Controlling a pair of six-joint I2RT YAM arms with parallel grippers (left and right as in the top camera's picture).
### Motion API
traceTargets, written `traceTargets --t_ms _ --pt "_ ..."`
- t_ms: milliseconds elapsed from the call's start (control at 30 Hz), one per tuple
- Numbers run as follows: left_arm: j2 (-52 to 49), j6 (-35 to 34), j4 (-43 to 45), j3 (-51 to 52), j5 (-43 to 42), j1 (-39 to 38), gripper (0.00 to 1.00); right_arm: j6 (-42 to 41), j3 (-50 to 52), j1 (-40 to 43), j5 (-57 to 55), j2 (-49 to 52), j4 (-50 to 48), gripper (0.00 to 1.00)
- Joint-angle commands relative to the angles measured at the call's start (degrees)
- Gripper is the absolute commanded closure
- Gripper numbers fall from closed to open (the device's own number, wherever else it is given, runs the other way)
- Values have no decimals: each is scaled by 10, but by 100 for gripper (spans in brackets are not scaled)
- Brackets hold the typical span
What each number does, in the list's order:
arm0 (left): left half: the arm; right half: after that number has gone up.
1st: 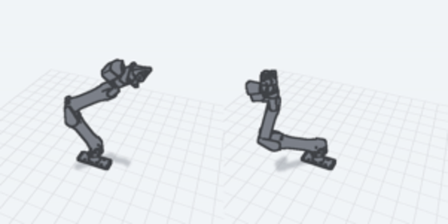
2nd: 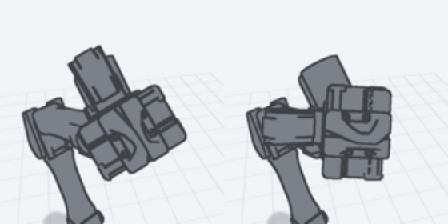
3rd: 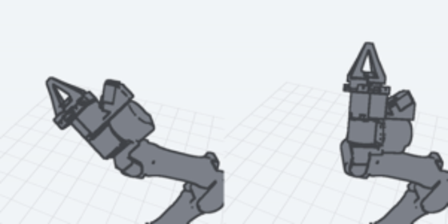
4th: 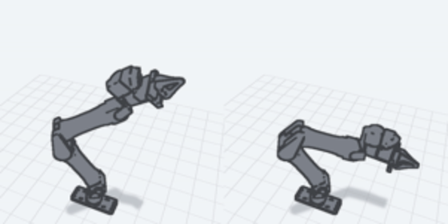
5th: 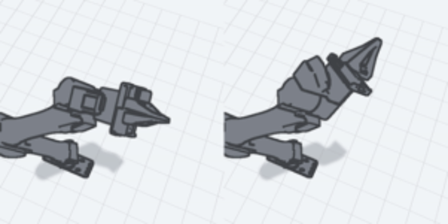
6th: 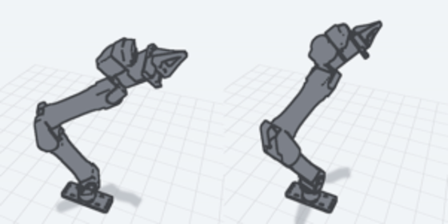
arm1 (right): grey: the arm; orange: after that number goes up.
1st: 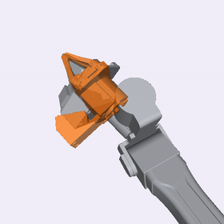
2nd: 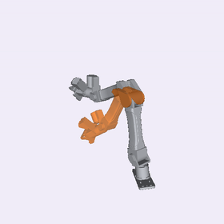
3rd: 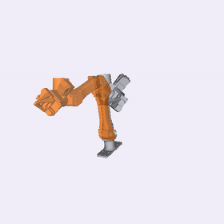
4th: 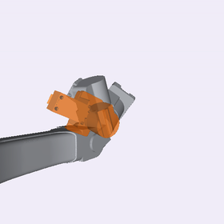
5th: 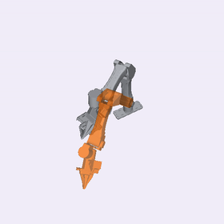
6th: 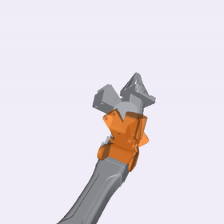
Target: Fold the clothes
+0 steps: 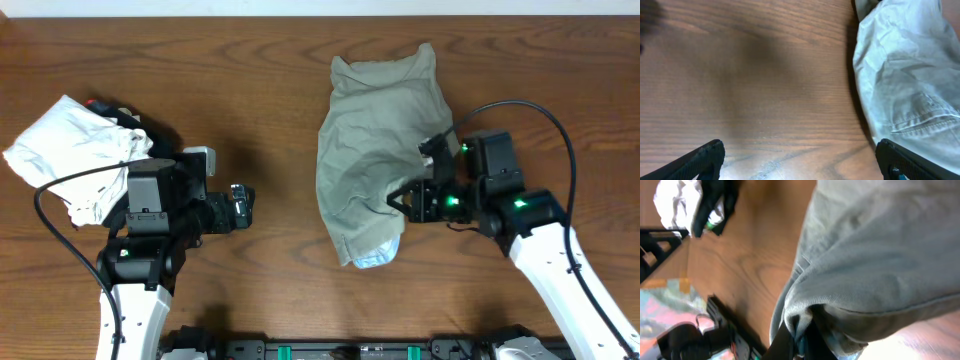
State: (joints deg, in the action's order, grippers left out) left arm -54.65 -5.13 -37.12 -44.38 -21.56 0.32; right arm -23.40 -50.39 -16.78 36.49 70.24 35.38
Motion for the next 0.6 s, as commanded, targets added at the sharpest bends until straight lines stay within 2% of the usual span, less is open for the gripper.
traceTargets --t_ms 0,133,333,400,500,567 --pt "0 -25 -5 -9 -39 2 2 -96 0 -34 -25 -4 -44 99" --pt "0 -25 -6 -9 -127 2 2 -155 0 -64 -62 -3 -109 99" --pt "0 -27 -6 -9 -140 -14 2 -277 0 -104 -153 10 -172 99" --pt "0 -27 -6 -9 -140 -17 2 -306 0 -117 -164 19 -173 99" --pt "0 -27 -6 -9 -140 -17 2 -310 0 -137 -137 35 -152 89" --pt "0 -27 -6 -9 -140 -17 2 -308 0 -154 -107 45 -110 87"
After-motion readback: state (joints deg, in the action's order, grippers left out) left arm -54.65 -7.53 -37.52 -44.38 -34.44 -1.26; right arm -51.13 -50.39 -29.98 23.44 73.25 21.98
